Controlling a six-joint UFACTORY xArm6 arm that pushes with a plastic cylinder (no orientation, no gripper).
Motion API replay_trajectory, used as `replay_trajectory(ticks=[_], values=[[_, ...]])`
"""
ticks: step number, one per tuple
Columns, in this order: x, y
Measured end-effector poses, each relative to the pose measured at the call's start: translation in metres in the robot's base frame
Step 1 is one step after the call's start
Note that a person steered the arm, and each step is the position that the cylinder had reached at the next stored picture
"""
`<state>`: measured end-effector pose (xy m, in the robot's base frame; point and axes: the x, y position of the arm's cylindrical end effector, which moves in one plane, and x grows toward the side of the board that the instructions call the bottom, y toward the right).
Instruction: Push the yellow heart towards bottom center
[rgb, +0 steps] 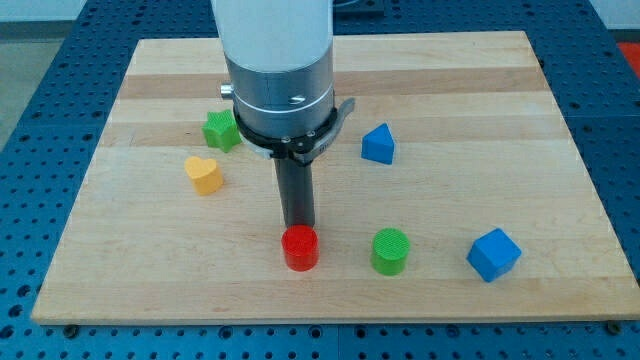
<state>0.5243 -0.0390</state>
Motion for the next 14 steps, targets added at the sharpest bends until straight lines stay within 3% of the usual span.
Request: replay_trajectory(ticks=[2, 3, 4, 6, 14], values=[[-0.100, -0.024], [-0.126, -0.076], [-0.129, -0.084], [-0.102, -0.124], [0.009, -0.122]])
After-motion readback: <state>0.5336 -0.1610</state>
